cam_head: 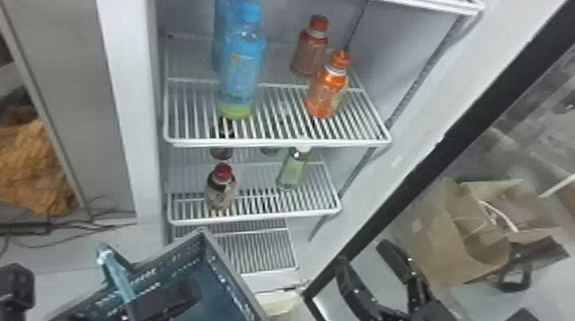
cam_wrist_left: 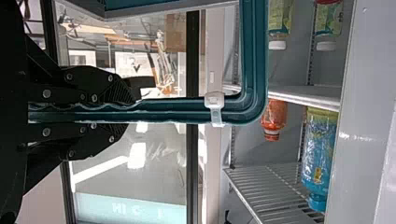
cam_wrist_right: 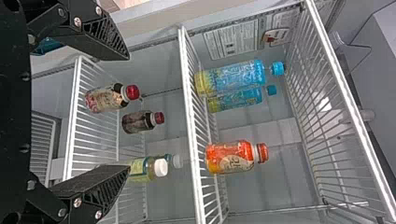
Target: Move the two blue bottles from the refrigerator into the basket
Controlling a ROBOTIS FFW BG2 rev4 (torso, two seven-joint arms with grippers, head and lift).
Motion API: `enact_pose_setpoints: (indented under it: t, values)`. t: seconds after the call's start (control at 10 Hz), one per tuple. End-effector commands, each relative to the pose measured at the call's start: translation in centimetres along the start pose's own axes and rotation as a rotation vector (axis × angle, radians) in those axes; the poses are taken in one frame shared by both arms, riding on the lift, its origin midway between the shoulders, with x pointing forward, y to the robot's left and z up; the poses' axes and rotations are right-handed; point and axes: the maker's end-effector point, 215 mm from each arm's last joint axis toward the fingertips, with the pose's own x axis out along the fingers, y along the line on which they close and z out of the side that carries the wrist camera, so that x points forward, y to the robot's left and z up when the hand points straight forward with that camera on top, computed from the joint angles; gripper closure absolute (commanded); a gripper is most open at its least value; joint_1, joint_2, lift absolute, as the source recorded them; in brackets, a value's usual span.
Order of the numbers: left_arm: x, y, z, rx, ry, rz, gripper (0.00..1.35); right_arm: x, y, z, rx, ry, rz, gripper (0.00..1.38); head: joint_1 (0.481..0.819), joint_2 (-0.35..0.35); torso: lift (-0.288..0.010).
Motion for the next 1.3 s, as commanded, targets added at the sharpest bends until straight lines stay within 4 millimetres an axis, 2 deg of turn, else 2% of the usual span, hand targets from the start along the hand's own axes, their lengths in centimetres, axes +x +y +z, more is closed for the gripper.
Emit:
enact_pose_setpoints:
  t: [0.0,0.6,1.2]
  values:
    - [0.0,0.0,0.0,0.000,-0.001,0.000,1.20,0.0,0.0,0.0,0.001,-0.001,0.000,0.23,0.695,-0.350,-0.010]
    - [0.0,0.0,0.0,-0.003,-0.002,-0.001,1.20,0.2,0.2,0.0,0.005,-0.003,0.005,0.23,0.695,-0.350,-0.010]
    - [-0.1,0.1,0.1,-0.002,-0.003,0.003,1.20,2.7,0.5,1.7,-0.005,-0.064,0.022,0.22,0.695,-0.350,-0.010]
